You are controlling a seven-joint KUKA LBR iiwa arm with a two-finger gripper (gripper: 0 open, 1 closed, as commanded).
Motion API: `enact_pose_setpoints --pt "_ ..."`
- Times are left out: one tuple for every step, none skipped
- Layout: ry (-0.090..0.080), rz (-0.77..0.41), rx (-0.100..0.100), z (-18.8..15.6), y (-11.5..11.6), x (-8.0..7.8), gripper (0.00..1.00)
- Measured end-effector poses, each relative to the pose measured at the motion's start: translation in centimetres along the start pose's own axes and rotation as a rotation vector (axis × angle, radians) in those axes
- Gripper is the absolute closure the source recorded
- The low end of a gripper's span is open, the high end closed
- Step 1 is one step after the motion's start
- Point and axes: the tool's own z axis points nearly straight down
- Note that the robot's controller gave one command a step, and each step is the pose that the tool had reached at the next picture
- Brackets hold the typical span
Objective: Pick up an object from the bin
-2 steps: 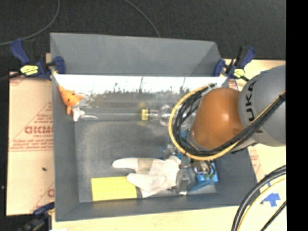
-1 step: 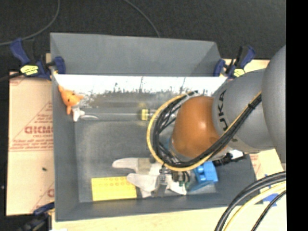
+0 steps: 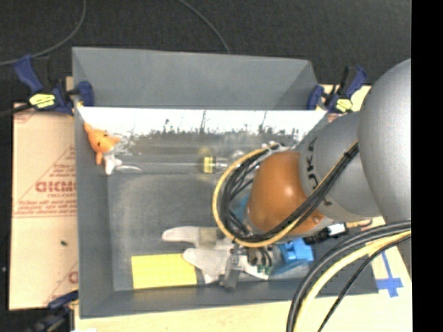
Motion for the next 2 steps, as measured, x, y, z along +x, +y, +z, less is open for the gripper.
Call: enact_pose_setpoints --pt "0.007 0.082 -0.006 -0.07 -1.94 0.14 1.00" --pt "0.007 0.081 -0.006 -0.07 -1.94 0.14 1.00"
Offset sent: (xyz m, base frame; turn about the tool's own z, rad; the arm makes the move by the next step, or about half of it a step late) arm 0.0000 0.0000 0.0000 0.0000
